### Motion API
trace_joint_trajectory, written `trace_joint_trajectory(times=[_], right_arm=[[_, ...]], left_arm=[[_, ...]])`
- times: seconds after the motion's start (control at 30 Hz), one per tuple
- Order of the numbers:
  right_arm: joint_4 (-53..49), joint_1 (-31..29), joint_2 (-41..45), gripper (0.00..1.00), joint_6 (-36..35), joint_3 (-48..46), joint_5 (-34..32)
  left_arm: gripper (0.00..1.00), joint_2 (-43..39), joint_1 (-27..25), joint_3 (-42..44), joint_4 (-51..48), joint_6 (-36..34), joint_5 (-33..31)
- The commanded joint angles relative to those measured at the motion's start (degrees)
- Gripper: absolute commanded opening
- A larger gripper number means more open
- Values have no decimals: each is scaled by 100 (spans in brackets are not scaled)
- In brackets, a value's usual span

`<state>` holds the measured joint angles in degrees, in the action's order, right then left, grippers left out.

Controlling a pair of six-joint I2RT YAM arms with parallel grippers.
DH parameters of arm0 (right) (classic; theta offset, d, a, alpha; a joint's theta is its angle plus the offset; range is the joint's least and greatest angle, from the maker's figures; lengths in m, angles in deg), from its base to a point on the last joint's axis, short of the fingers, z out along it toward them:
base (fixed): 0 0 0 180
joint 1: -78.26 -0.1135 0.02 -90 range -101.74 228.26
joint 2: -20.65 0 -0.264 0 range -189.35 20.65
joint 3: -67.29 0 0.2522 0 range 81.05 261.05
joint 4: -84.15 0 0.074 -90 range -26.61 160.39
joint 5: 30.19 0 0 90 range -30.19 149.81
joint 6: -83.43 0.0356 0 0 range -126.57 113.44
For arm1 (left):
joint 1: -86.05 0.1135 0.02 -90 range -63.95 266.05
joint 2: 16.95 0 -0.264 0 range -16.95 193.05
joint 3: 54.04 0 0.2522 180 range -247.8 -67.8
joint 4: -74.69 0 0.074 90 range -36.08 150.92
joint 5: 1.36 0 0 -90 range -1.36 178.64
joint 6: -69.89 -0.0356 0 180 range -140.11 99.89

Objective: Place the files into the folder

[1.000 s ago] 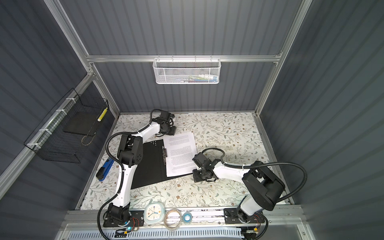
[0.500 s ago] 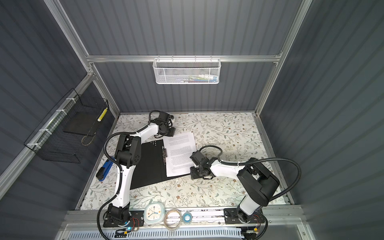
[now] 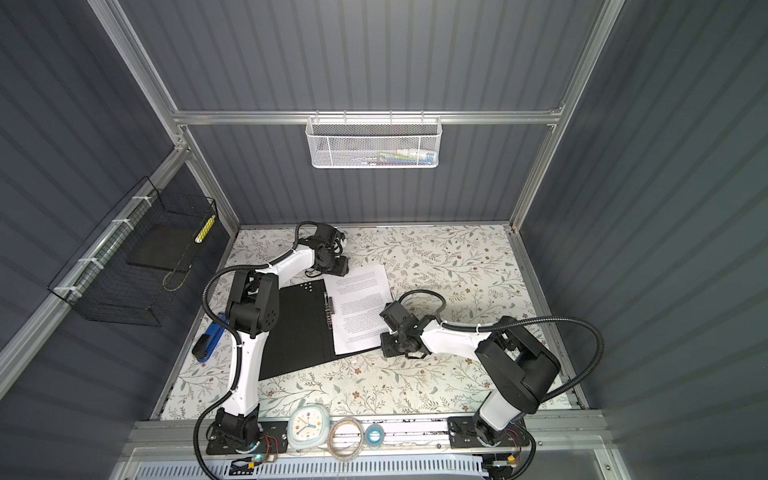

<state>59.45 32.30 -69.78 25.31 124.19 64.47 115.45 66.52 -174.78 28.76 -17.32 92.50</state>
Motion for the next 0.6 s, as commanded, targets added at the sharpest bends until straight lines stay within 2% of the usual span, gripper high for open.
trace_joint_trajectory(times=[0.0, 0.13, 0.2, 0.33, 0.47, 0.57], right_arm=[[-116, -27, 261, 26, 10, -164, -82], [-161, -29, 719, 32, 72, -393, -114], [-282, -19, 959, 35, 29, -432, -268], [-562, 80, 1227, 46, -150, -270, -430], [-188, 366, 1383, 55, -278, -248, -49], [125, 555, 1362, 61, -518, -128, 145]], left_arm=[[99, -438, 231, -351, -186, 255, -187], [99, -708, 400, -355, -469, 474, -359], [99, -988, 498, -28, -718, 683, -508], [99, -2214, 855, 1724, -317, 1242, -511], [99, -3509, 1030, 3390, -264, 1698, -843], [100, -4263, 1043, 4304, -347, 2051, -1225]])
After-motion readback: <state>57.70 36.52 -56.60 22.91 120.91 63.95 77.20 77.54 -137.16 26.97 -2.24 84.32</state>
